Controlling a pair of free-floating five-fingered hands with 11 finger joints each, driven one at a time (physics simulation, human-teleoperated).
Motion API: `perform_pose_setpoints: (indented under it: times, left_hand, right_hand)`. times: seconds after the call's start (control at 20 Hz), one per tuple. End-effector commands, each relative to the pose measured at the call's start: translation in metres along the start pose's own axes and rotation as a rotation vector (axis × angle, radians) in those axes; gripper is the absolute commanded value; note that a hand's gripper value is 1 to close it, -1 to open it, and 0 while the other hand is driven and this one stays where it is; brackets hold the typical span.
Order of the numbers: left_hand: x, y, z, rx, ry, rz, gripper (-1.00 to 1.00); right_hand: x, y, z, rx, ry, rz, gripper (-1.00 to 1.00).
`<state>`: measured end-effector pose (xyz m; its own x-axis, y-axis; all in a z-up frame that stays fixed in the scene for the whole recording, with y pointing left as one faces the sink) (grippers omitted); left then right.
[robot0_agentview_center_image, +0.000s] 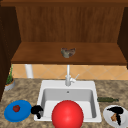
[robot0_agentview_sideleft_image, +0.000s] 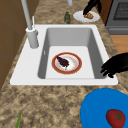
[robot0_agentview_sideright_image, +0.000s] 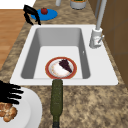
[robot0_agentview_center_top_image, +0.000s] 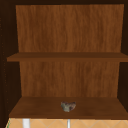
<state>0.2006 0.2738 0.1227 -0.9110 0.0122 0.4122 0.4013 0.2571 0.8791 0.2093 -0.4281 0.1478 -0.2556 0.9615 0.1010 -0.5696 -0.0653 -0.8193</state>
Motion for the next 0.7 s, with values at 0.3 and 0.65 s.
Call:
perform_pose_setpoints:
  times: [0.3, 0.65]
  left_hand:
    - [0.000, 0.000, 0.000, 0.000, 0.000, 0.000, 0.00]
    - [0.000, 0.000, 0.000, 0.000, 0.000, 0.000, 0.00]
  right_hand:
    - [-0.040, 0.016, -0.029, -0.014, -0.063, 0.045, -1.00]
    - [-0.026, 0.024, -0.064, 0.095, 0.044, 0.075, -1.00]
